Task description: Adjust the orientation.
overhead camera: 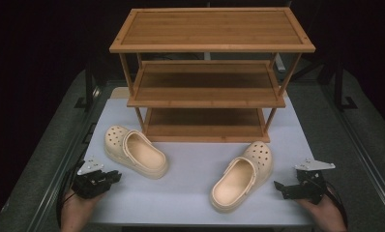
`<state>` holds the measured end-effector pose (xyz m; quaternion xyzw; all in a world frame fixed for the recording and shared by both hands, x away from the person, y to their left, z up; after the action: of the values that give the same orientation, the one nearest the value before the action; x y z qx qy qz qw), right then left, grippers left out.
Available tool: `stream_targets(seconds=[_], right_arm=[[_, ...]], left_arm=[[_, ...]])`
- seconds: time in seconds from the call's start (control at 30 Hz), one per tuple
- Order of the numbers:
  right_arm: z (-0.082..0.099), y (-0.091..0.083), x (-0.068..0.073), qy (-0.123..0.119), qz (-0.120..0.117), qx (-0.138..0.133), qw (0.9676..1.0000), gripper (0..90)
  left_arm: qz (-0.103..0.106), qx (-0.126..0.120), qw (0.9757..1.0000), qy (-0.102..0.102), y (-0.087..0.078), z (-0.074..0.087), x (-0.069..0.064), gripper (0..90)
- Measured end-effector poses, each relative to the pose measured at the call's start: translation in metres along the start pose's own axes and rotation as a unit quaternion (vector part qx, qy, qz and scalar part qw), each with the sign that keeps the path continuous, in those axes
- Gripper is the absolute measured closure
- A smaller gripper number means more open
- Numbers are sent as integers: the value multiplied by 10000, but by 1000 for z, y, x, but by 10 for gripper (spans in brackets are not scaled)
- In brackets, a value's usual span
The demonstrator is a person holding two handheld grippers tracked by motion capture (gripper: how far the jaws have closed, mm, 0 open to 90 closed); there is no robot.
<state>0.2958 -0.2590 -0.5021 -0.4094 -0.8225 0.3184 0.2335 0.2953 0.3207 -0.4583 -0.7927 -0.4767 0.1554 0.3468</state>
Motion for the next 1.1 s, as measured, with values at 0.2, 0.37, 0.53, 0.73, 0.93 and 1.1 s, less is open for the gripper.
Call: stream_targets(seconds=[0.2, 0.37, 0.53, 0.73, 0.93, 1.1], right_arm=[[0, 0, 0, 4, 1, -6, 10000, 0], [0, 0, 0, -5, 6, -3, 10000, 0], [0, 0, 0, -3, 1, -6, 10000, 0], [0, 0, 0, -1, -1, -6, 10000, 0], [0, 0, 0, -4, -1, -7, 10000, 0], [0, 0, 0, -5, -1, -10, 10000, 0]], left_arm=[[-188, 58, 9997, -138, -5, -15, 16, 900], [-285, 6, 9993, -240, -7, -24, 27, 900], [-414, -76, 9987, -297, -8, -40, 46, 900], [-524, -175, 9976, -412, -3, -56, 67, 900], [-540, -216, 9970, -520, 10, -72, 85, 900], [-603, -239, 9962, -579, 19, -83, 99, 900]])
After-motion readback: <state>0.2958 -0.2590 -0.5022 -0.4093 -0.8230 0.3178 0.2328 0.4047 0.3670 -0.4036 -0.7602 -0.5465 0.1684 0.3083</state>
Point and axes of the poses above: each handheld gripper's, and its own axes: y roughly forward along the jaws, z roughly out of its underside, x roughly to its left, the point moved 6 cm from there along y, roughly forward along the jaws, and after that the axes turned 8 degrees about -z, right-handed, at the moved point
